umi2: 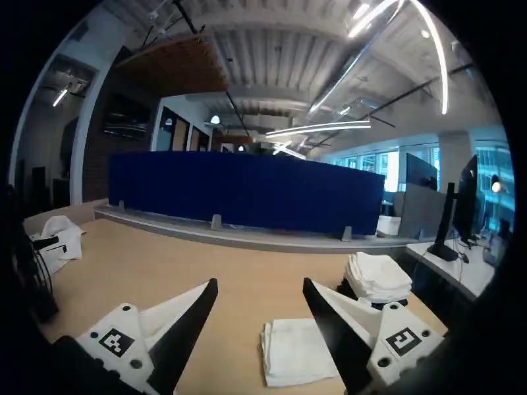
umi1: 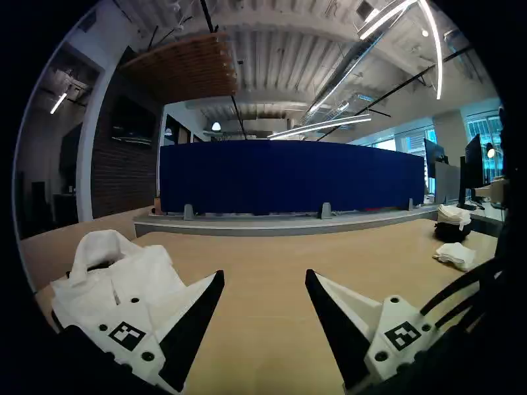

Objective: Fold towel

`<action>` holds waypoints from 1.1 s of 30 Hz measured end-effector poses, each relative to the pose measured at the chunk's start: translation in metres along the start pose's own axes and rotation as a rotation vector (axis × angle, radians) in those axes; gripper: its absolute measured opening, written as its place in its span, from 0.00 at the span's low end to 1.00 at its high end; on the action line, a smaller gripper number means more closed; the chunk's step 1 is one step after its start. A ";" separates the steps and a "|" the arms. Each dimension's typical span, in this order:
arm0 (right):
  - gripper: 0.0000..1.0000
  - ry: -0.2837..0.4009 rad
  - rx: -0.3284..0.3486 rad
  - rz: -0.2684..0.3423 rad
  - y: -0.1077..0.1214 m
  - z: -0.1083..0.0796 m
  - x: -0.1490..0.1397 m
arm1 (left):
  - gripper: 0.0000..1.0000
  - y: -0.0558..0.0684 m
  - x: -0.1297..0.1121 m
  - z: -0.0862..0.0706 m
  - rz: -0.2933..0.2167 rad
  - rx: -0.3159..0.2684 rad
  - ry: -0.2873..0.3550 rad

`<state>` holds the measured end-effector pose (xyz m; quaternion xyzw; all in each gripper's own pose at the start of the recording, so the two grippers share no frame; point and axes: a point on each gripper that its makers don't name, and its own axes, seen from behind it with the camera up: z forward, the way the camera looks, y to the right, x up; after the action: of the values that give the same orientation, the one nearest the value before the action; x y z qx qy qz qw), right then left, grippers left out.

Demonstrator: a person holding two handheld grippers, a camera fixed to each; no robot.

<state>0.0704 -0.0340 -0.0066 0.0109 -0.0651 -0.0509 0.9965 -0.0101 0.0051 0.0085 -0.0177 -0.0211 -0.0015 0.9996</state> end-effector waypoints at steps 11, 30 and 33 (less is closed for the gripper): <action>1.00 -0.004 -0.018 0.023 0.007 0.000 -0.007 | 0.91 0.000 0.007 -0.005 0.002 0.011 0.036; 1.00 0.052 -0.036 0.055 0.018 0.008 -0.025 | 0.92 0.001 0.009 -0.010 0.003 0.010 0.043; 1.00 0.059 -0.049 0.065 0.027 0.009 -0.033 | 0.92 0.001 0.009 -0.010 0.003 0.010 0.043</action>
<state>0.0389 -0.0035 -0.0008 -0.0139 -0.0347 -0.0198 0.9991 -0.0010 0.0058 -0.0008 -0.0128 0.0004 -0.0004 0.9999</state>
